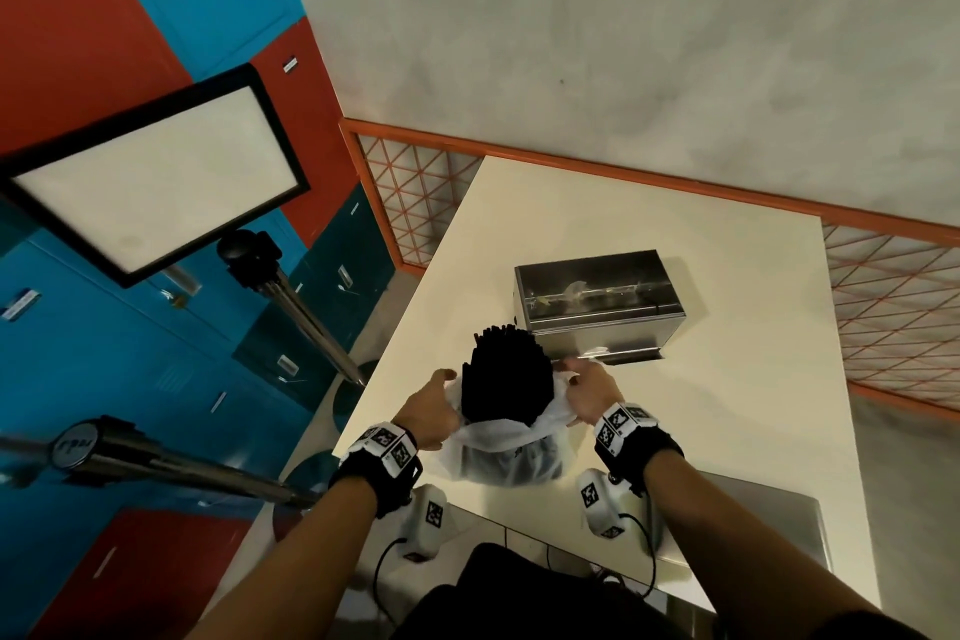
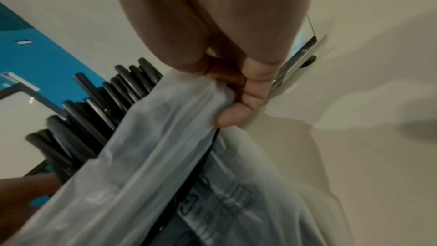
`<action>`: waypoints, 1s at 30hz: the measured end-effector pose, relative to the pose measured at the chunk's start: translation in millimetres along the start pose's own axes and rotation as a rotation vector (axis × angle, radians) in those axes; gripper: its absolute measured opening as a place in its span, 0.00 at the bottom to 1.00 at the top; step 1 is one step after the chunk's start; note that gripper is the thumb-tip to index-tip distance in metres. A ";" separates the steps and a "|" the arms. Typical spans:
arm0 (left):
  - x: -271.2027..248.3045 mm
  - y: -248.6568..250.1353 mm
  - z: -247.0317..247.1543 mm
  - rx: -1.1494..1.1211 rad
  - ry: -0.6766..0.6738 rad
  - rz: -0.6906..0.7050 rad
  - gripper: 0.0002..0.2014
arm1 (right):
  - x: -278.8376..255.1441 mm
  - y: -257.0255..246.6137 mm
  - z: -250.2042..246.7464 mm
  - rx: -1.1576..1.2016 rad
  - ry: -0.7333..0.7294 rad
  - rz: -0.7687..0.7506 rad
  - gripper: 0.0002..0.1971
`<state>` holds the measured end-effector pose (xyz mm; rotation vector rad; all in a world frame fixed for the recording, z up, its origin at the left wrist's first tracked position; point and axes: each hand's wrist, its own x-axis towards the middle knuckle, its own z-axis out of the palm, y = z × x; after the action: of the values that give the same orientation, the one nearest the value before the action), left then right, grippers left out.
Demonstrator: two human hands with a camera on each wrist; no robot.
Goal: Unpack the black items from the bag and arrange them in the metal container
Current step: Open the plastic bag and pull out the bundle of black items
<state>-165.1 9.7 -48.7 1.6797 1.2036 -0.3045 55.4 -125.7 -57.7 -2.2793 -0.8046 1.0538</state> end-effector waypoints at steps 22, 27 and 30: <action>-14.6 -10.7 -7.0 -0.019 0.071 0.386 0.51 | -4.3 -22.9 29.9 0.207 0.060 -0.275 0.25; -9.3 -5.2 2.1 0.091 0.130 0.329 0.40 | -0.3 17.5 15.6 0.142 -0.080 -0.143 0.29; -13.7 -0.8 6.6 0.139 0.137 0.270 0.37 | -13.9 36.7 9.6 -0.100 -0.172 -0.163 0.37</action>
<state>-170.1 -3.5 -43.0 1.9852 1.0562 -0.1098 51.5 -159.2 -80.0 -2.1812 -1.1168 1.1684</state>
